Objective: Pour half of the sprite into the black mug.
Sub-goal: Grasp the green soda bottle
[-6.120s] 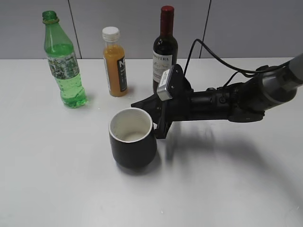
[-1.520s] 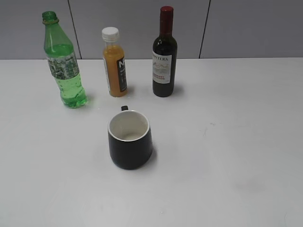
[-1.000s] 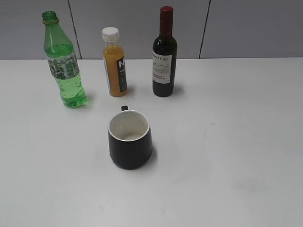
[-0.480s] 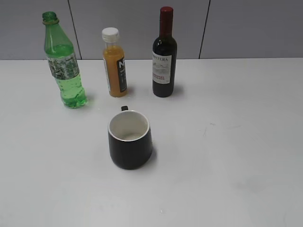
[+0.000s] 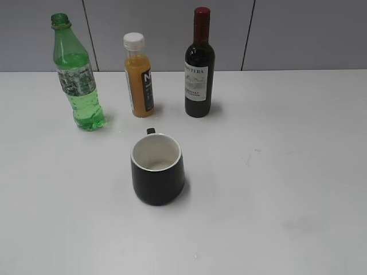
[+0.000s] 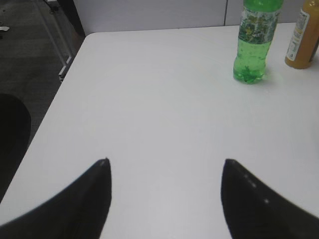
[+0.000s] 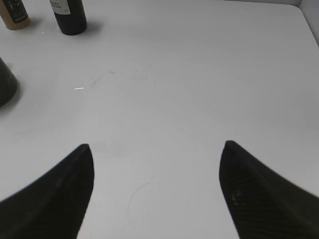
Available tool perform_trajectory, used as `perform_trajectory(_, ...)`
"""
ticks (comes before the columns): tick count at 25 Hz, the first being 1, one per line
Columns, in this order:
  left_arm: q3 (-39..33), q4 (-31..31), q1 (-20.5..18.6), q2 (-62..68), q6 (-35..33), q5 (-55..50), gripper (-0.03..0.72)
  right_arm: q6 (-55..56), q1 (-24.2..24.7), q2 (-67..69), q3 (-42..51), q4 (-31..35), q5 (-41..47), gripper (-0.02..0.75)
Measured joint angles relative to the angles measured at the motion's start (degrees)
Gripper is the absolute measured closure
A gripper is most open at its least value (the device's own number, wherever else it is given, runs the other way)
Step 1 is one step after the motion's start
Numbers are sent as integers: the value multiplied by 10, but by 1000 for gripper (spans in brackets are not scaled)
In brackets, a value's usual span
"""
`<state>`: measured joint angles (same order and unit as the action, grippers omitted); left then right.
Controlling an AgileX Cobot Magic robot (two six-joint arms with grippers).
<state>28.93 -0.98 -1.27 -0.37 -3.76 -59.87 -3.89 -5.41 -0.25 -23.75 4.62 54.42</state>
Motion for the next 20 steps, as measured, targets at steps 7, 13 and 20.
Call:
perform_trajectory(7, 0, 0, 0, 0, 0, 0, 162, 0, 0, 0, 0, 1, 0, 146)
perform_trajectory(13, 0, 0, 0, 0, 0, 0, 162, 0, 0, 0, 0, 1, 0, 146)
perform_trajectory(20, 0, 0, 0, 0, 0, 0, 139, 0, 0, 0, 0, 1, 0, 146)
